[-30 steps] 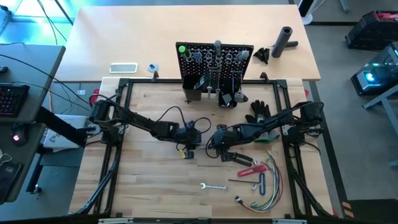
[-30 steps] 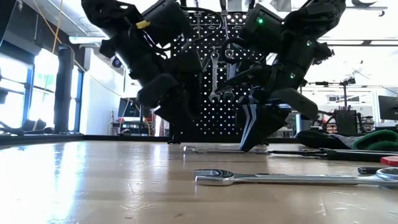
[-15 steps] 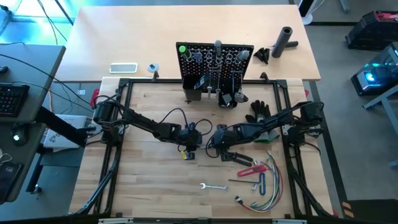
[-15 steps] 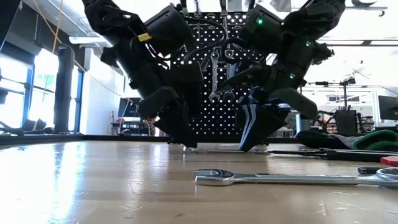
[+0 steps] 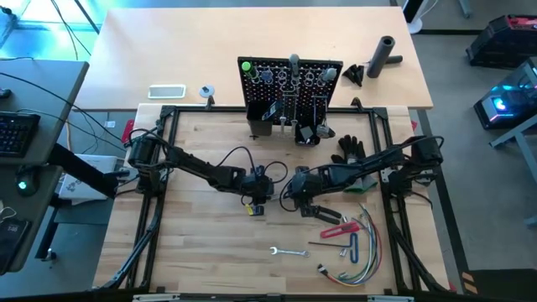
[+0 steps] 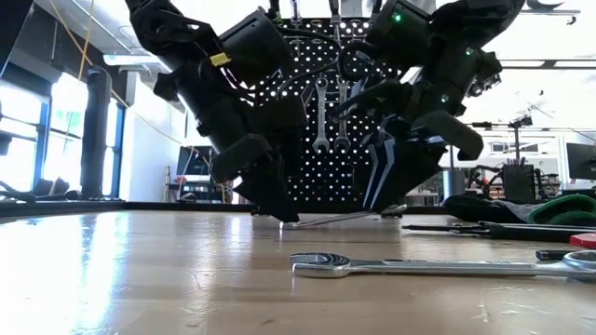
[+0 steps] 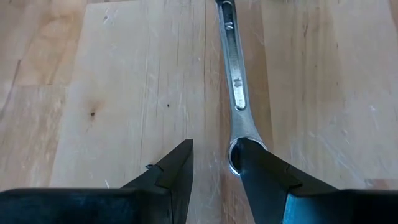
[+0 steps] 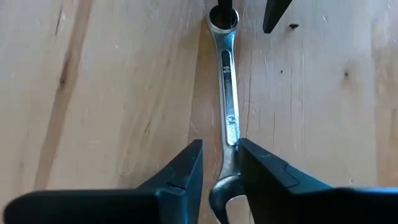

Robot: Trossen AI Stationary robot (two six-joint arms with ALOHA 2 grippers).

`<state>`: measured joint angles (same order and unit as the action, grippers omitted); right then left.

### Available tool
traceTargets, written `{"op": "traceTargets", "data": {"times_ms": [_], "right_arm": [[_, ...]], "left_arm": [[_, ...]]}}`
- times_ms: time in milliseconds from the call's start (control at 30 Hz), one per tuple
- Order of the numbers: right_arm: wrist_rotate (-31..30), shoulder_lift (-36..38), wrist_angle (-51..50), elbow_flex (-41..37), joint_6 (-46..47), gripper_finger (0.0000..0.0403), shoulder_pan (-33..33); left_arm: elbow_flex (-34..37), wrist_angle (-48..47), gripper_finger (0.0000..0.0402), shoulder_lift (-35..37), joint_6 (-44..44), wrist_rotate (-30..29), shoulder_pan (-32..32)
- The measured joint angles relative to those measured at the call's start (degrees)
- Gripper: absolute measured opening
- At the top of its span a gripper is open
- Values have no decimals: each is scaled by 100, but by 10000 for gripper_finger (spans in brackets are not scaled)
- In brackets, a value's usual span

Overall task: Hang tools onto peg board
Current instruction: Hang the silver wrench on the peg board

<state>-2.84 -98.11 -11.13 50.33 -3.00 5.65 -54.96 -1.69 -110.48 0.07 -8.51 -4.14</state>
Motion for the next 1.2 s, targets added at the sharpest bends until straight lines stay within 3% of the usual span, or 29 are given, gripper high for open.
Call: {"op": "traceTargets", "data": {"times_ms": [867,1200], "right_arm": [[-464,20,-134,17,-394,108,-130],[143,-274,-62,23,-524,108,-317]], "left_arm": [[70,278,121,-15,9,-81,4],[76,336,121,-17,11,-96,6]]}}
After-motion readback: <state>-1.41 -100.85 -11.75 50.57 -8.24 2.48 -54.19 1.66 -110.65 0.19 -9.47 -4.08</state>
